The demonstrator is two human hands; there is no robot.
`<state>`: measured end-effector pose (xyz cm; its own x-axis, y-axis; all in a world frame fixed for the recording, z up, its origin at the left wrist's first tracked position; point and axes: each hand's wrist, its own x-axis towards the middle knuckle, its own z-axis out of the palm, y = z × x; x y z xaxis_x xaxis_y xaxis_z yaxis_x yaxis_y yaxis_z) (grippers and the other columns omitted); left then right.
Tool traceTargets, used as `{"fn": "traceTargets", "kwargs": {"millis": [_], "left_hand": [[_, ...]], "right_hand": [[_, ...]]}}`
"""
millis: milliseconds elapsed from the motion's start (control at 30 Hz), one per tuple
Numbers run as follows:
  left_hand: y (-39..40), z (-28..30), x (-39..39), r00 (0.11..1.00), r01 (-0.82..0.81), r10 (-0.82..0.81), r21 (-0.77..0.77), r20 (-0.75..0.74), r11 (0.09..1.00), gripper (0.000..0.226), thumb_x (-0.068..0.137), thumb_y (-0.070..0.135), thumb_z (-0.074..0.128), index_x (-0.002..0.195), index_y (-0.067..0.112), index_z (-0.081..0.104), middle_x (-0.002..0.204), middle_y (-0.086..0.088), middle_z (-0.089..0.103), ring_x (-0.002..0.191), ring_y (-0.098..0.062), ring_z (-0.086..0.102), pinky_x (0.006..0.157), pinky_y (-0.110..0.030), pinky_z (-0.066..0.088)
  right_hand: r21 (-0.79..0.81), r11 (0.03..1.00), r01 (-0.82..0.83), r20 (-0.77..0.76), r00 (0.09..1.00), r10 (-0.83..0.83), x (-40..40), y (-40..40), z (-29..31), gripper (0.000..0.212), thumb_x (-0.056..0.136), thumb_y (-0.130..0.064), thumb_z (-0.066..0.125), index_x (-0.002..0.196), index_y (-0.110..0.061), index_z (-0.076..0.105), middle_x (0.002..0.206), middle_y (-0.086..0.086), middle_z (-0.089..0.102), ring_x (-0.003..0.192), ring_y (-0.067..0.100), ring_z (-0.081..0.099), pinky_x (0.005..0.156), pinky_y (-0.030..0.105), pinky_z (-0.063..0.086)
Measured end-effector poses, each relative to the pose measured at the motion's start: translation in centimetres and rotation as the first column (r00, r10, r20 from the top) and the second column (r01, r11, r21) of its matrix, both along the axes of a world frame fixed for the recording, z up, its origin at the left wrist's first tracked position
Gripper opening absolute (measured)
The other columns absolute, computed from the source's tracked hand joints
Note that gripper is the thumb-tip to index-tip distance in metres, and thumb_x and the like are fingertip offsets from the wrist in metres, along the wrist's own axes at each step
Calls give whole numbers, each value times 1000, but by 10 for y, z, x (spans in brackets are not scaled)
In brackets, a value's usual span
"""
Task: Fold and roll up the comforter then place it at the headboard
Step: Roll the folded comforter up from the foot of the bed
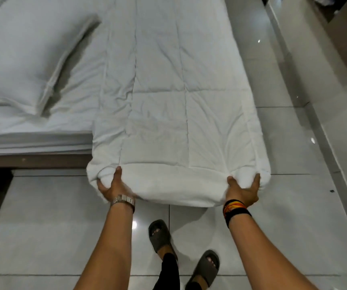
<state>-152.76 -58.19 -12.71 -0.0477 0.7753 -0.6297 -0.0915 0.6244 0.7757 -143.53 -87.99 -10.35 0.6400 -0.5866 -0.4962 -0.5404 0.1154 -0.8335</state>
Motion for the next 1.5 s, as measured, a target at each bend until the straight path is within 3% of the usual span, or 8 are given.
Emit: {"fn": "traceTargets", "kwargs": {"millis": [200, 400, 500, 933, 1100, 1200, 1300, 1500], "left_hand": [[34, 108, 51, 984, 175, -154, 401, -86, 899, 92, 75, 15, 90, 154, 29, 44, 143, 10, 51, 123, -10, 56, 93, -12, 48], [70, 190, 153, 975, 197, -222, 544, -20, 815, 82, 79, 16, 85, 151, 31, 48, 150, 11, 50, 129, -11, 53, 99, -7, 41], [94, 204, 205, 974, 208, -225, 555, -37, 805, 81, 81, 18, 84, 152, 30, 46, 140, 11, 50, 117, -10, 51, 72, 10, 34], [209, 131, 453, 903, 421, -396, 511, -164, 749, 65, 94, 17, 74, 152, 30, 47, 129, 0, 63, 90, -10, 66, 89, -30, 60], [190, 72, 474, 682, 728, -511, 552, -524, 406, 50, 101, 38, 61, 148, 22, 56, 150, -6, 57, 136, -23, 55, 114, -37, 44], [181, 28, 463, 225, 969, -448, 246, -865, 12, 71, 100, 56, 36, 162, 20, 34, 170, -12, 26, 158, -30, 22, 128, -49, 15], [192, -1, 455, 20, 985, -393, 86, -919, -151, 78, 99, 65, 23, 167, 28, 10, 174, -6, 0, 161, -24, -1, 129, -47, -1], [182, 19, 408, 19, 989, -295, 60, -955, -132, 77, 98, 64, 15, 166, 29, 13, 174, -7, 2, 161, -27, 1, 128, -48, -3]], "right_hand": [[-27, 998, 62, 4, 998, -62, 35, 34, 93, 85, 90, -3, 72, 159, -40, 39, 154, 16, 29, 145, 44, 36, 114, 41, 39], [-67, 991, 113, 238, 967, -94, 147, 73, 172, 72, 87, 2, 68, 153, -25, 51, 152, 17, 31, 130, 36, 54, 110, 30, 44], [-90, 993, 71, 263, 964, -45, 217, 98, 192, 69, 87, -3, 69, 149, -28, 54, 153, 14, 32, 127, 34, 55, 102, 24, 42], [-300, 822, -484, 195, 812, 550, 516, 196, 109, 75, 98, -19, 70, 162, -11, 30, 165, 14, 21, 142, 29, 45, 113, 25, 36], [-660, 304, -687, -204, 553, 808, 506, 178, 27, 70, 107, -57, 42, 167, -28, 21, 176, 6, 4, 162, 23, 5, 127, 55, -5], [-606, 60, -793, -463, 413, 784, 505, 168, -19, 75, 104, -69, 17, 167, -36, -6, 175, 4, -18, 161, 18, -18, 123, 63, -16], [-584, -19, -812, -526, 361, 770, 521, 171, -41, 75, 102, -72, 9, 164, -40, -19, 172, 1, -28, 158, 16, -26, 121, 66, -19], [-602, 78, -794, -475, 435, 765, 469, 155, -13, 75, 102, -72, 18, 166, -43, -6, 174, 4, -21, 160, 24, -20, 121, 66, -17]]}}
